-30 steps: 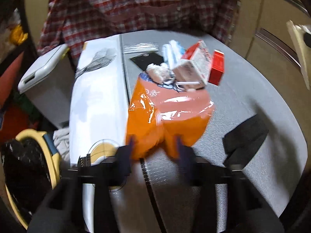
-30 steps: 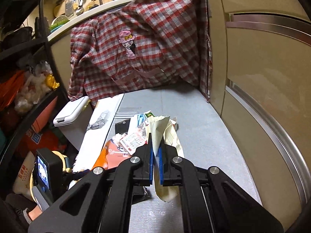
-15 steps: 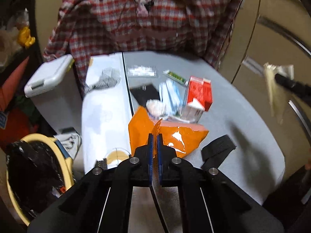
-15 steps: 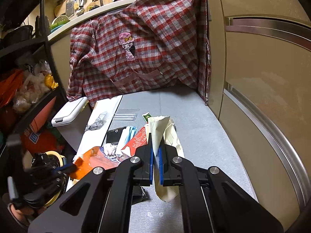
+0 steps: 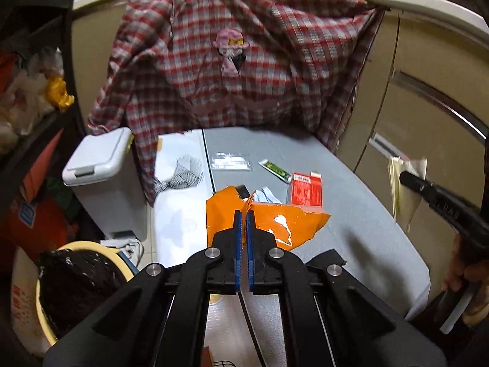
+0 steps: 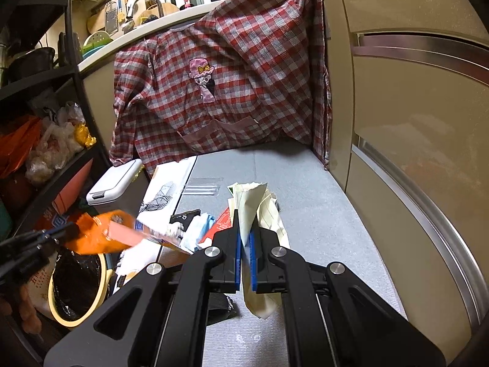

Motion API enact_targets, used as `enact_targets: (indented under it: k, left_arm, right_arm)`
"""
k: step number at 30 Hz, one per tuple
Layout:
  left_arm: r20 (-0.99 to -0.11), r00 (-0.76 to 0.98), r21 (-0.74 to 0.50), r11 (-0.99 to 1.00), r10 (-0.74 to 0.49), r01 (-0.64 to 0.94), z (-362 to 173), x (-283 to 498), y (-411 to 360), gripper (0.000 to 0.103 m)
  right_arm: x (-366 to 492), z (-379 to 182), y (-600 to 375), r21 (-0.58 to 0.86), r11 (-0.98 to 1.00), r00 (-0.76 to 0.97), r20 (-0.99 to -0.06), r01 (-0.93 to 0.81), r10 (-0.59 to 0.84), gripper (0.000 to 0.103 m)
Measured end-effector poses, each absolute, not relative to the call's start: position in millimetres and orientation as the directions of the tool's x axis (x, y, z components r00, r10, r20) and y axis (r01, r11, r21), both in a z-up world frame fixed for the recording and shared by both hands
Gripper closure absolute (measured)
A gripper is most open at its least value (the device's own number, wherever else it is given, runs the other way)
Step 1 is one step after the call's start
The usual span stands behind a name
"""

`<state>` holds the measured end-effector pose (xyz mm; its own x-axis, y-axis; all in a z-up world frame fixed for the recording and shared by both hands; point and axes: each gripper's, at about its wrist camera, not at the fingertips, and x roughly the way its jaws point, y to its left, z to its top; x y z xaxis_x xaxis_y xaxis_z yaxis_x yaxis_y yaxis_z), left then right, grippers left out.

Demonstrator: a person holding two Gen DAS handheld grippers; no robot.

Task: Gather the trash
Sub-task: 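Grasp the orange snack wrapper with the left gripper while the right gripper holds the tissue, then carry the wrapper and tissue to the bin and release both into it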

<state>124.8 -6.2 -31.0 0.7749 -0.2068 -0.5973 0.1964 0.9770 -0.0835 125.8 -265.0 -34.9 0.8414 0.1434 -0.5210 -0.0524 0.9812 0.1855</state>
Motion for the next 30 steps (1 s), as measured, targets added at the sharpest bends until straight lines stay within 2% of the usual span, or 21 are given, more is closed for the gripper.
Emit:
enact_targets:
  k: [18,30]
  left_arm:
    - [-0.507,0.833,-0.128,0.975,-0.223,0.184,19.2,94.5,21.4,0.100]
    - [-0.473,0.871,-0.115,0.989,-0.132,0.088,27.9,74.2,64.0,0.101]
  right_arm:
    - [100.5,-4.5,-231.7,0.228,0.963,0.849,-0.472,-0.141,0.236,0.098]
    - [93.4,4.7,-185.4,0.211,0.951,0.830,-0.470,-0.227,0.302,0.098]
